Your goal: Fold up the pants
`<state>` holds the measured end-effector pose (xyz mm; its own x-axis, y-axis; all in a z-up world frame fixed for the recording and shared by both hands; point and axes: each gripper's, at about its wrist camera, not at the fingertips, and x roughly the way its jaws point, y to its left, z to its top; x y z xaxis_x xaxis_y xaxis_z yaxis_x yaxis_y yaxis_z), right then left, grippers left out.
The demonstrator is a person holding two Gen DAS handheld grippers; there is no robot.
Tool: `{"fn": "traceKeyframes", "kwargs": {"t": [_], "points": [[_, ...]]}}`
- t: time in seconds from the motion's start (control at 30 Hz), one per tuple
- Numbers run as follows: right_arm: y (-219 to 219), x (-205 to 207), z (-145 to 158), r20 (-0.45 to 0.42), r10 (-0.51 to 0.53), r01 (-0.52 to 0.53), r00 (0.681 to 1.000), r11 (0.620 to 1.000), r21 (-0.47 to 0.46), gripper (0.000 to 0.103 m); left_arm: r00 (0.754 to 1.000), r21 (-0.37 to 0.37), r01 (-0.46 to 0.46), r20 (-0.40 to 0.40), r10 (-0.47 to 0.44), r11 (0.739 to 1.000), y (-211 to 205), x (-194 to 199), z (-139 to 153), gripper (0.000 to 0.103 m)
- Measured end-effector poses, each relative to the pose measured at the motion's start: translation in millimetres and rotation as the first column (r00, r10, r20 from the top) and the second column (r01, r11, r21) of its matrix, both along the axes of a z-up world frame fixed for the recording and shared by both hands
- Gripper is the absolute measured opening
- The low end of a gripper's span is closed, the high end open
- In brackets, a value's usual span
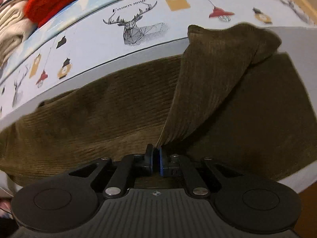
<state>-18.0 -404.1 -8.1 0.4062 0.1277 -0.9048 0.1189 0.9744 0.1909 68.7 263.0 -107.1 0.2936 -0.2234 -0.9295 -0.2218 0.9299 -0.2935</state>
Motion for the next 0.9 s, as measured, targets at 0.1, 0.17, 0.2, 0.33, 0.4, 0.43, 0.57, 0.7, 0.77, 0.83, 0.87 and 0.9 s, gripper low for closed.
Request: {"fn": "traceKeyframes", "kwargs": {"t": [0.1, 0.17, 0.2, 0.33, 0.4, 0.43, 0.57, 0.7, 0.77, 0.83, 0.87, 0.9], "points": [[-30.9, 0.4, 12.2, 0.120, -0.047, 0.054, 0.992, 0.997, -0.054, 0.015, 0.998, -0.037, -0.050, -0.029, 0.049, 0.998, 8.4, 5.3, -4.2, 0.017], [-54.6, 2.3, 18.0, 0.179, -0.119, 0.133, 0.977, 0.989, -0.067, 0.032, 0.997, -0.040, -0.062, -0.041, 0.060, 0.997, 9.7, 8.4, -6.8, 0.020], [-62.1, 3.6, 19.6, 0.210, -0.139, 0.157, 0.968, 0.985, -0.071, 0.033, 0.997, -0.035, -0.063, -0.048, 0.062, 0.997, 8.4, 9.5, -8.3, 0.023], [-69.2, 18.9, 12.0, 0.259, -0.122, 0.143, 0.958, 0.988, -0.064, 0.041, 0.994, -0.021, -0.068, -0.092, 0.065, 0.997, 1.8, 18.7, -16.5, 0.043], [-58.6, 29.9, 1.0, 0.247, -0.075, 0.098, 0.966, 0.992, -0.080, 0.045, 0.991, -0.020, -0.078, -0.110, 0.075, 0.997, 1.3, 21.3, -20.3, 0.047], [-50.1, 36.6, -4.3, 0.241, -0.047, 0.073, 0.969, 0.992, -0.100, 0.048, 0.990, -0.020, -0.085, -0.117, 0.082, 0.996, 2.4, 22.0, -22.0, 0.047], [-8.6, 64.0, -24.1, 0.209, 0.069, -0.024, 0.976, 0.977, -0.210, 0.055, 0.982, -0.010, -0.122, -0.149, 0.120, 0.992, 4.9, 25.9, -29.1, 0.047], [28.8, 86.4, -53.8, 0.053, 0.160, -0.127, 0.986, 0.912, -0.390, 0.053, 0.978, 0.013, -0.146, -0.146, 0.146, 0.989, 3.5, 29.9, -30.6, 0.043], [28.4, 89.6, -58.2, 0.022, 0.138, -0.113, 0.990, 0.887, -0.447, 0.025, 0.981, 0.044, -0.144, -0.127, 0.148, 0.989, 1.3, 32.0, -28.4, 0.020], [9.0, 89.4, -45.1, 0.077, 0.033, -0.002, 0.996, 0.929, -0.369, 0.004, 0.985, 0.054, -0.145, -0.088, 0.149, 0.988, 0.9, 32.9, -23.2, 0.013], [-5.9, 84.5, -30.2, 0.149, -0.046, 0.091, 0.988, 0.945, -0.313, 0.004, 0.986, 0.052, -0.151, -0.062, 0.154, 0.987, 1.1, 32.7, -18.6, 0.010], [-19.8, 76.7, -12.0, 0.246, -0.125, 0.190, 0.961, 0.946, -0.261, 0.003, 0.987, 0.050, -0.156, -0.026, 0.158, 0.986, 0.4, 32.2, -12.0, 0.009]]}}
